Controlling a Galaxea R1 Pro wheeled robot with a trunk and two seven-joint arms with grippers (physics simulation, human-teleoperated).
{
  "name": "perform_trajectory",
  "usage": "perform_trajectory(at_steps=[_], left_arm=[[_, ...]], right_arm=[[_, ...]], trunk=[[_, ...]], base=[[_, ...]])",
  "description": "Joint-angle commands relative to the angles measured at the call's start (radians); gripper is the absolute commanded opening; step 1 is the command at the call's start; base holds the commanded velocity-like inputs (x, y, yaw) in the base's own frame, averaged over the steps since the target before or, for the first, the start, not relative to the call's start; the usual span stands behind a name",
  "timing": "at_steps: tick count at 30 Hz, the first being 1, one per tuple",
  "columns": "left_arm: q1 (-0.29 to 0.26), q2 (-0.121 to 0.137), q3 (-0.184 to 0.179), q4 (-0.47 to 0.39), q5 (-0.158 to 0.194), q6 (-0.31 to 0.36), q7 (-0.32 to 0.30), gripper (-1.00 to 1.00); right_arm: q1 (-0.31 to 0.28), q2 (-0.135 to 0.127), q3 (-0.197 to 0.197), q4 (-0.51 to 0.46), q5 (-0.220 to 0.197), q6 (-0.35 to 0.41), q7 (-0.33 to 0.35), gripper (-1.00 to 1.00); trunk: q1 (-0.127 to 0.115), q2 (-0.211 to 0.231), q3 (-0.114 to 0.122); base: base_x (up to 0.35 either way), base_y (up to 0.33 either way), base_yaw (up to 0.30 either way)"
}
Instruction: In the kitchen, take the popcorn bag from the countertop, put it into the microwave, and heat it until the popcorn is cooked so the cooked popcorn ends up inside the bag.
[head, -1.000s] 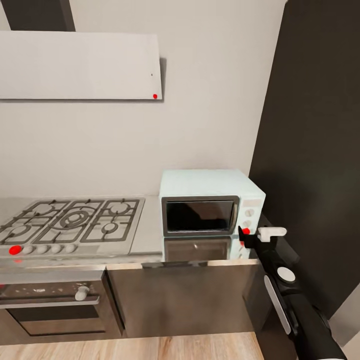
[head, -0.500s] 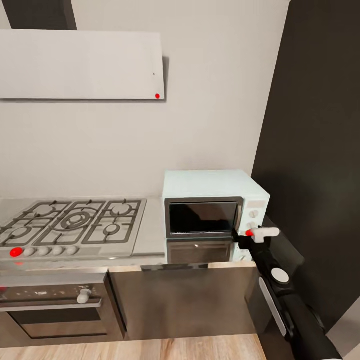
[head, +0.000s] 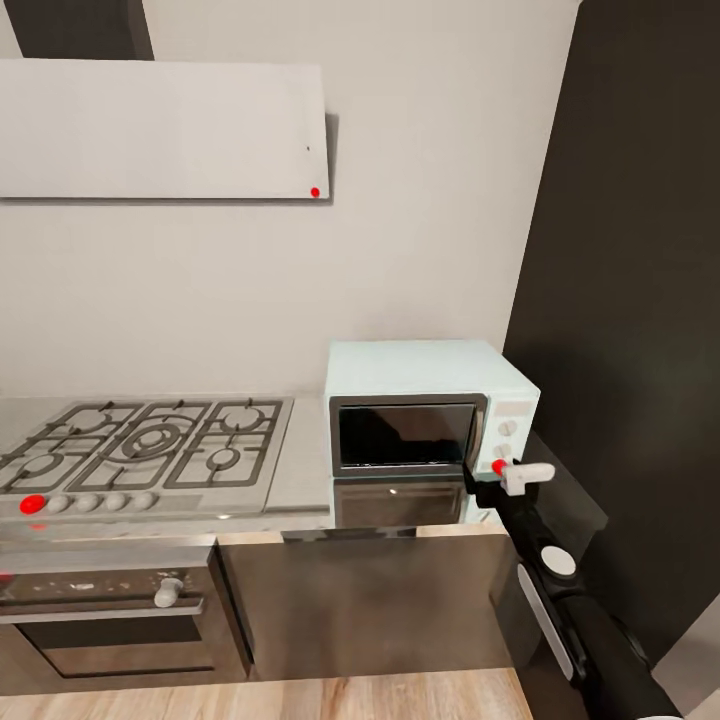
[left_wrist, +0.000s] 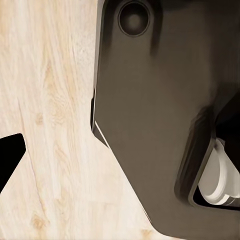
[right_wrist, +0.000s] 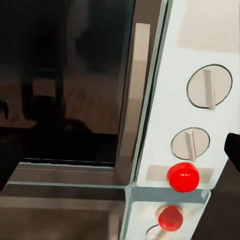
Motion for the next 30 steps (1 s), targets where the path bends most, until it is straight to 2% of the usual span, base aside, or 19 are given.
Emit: perform_trajectory(at_steps=[1,8,9,16,19,24,30], left_arm=[[0.0,0.0,0.006,-0.001,0.001,-0.001,0.0,1.0],[0.0,0.0,0.005,0.0,0.001,-0.002,0.0,1.0],[0.001,0.0,0.005,-0.001,0.001,-0.002,0.0,1.0],[0.0,0.0,0.007,-0.001,0.001,-0.002,0.0,1.0],[0.0,0.0,0.007,0.0,0.001,-0.002,0.0,1.0],[0.0,0.0,0.007,-0.001,0.001,-0.002,0.0,1.0],[0.0,0.0,0.006,-0.001,0.001,-0.002,0.0,1.0]], right_arm=[[-0.001,-0.001,0.002,0.005,0.0,-0.003,-0.003,1.0],[-0.001,-0.001,0.002,0.044,0.0,-0.042,-0.004,1.0],[-0.001,-0.001,0.002,0.061,0.0,-0.074,-0.004,1.0],[-0.001,-0.001,-0.001,0.077,-0.001,-0.079,-0.007,1.0],[-0.001,-0.001,-0.004,0.097,-0.002,-0.113,-0.009,1.0],[-0.001,-0.001,-0.004,0.102,-0.002,-0.122,-0.009,1.0],[-0.001,-0.001,-0.008,0.103,-0.002,-0.122,-0.009,1.0]], trunk=[[0.0,-0.001,-0.001],[0.0,-0.001,-0.001],[0.0,-0.001,-0.001],[0.0,-0.001,-0.001],[0.0,-0.001,-0.001],[0.0,-0.001,-0.001],[0.0,-0.001,-0.001]], base=[[0.068,0.0,0.0],[0.173,0.0,0.0],[0.026,0.0,0.0],[0.003,0.0,0.0],[0.0,0.0,0.0],[0.0,0.0,0.0],[0.146,0.055,0.0]])
